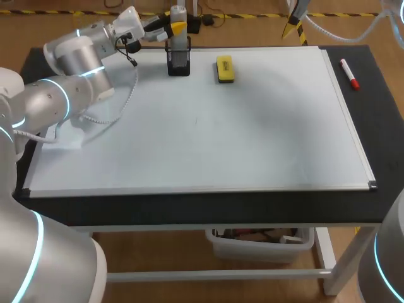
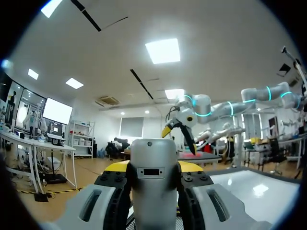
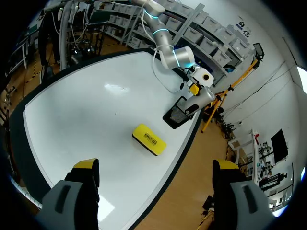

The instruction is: Pick up the inspection probe, press it on each red-marked spot on the whiteboard one by one, put down the probe, pick up the eraser, and wipe off all the red marks.

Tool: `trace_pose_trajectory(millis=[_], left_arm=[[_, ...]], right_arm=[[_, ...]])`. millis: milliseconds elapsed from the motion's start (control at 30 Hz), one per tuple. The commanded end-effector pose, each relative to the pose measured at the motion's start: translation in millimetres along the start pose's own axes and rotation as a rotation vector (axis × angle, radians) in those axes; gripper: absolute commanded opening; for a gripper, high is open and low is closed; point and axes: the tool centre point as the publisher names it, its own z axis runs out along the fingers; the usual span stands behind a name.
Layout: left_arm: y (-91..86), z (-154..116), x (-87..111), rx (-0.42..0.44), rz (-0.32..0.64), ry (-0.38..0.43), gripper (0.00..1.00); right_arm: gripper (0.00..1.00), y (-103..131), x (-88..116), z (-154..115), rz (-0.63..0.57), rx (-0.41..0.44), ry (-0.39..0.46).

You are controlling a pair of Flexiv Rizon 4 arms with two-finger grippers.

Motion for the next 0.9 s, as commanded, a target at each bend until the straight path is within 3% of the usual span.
trace_pose_trajectory(millis=[33, 367, 400, 467, 500, 733, 900], left_arm=[[6.7, 1, -9.4, 0.008, 0.0, 0.434, 0.0], [13.0, 1, -12.7, -0.009, -0.003, 0.469, 0.0], [13.0, 1, -12.6, -0.007, -0.007, 0.483, 0.04], [12.6, 1, -12.5, -0.023, -0.003, 0.488, 0.83], [12.3, 1, -11.7, -0.022, -0.002, 0.49, 1.0], [2.8, -2, -9.0, -0.042, 0.021, 0.496, 1.0], [-6.7, -5, -8.9, -0.115, 0.066, 0.478, 1.0]], right_arm=[[1.0, 3, 1, -2, -0.002, 0.009, 0.003], [1.0, 3, 1, -2, -0.002, 0.009, 0.003], [1.0, 3, 1, -2, -0.002, 0.009, 0.003], [1.0, 3, 1, -2, -0.002, 0.009, 0.003], [1.0, 3, 1, -2, -0.002, 0.009, 0.003], [1.0, 3, 1, -2, -0.002, 0.009, 0.003], [1.0, 3, 1, -2, -0.002, 0.009, 0.003]])
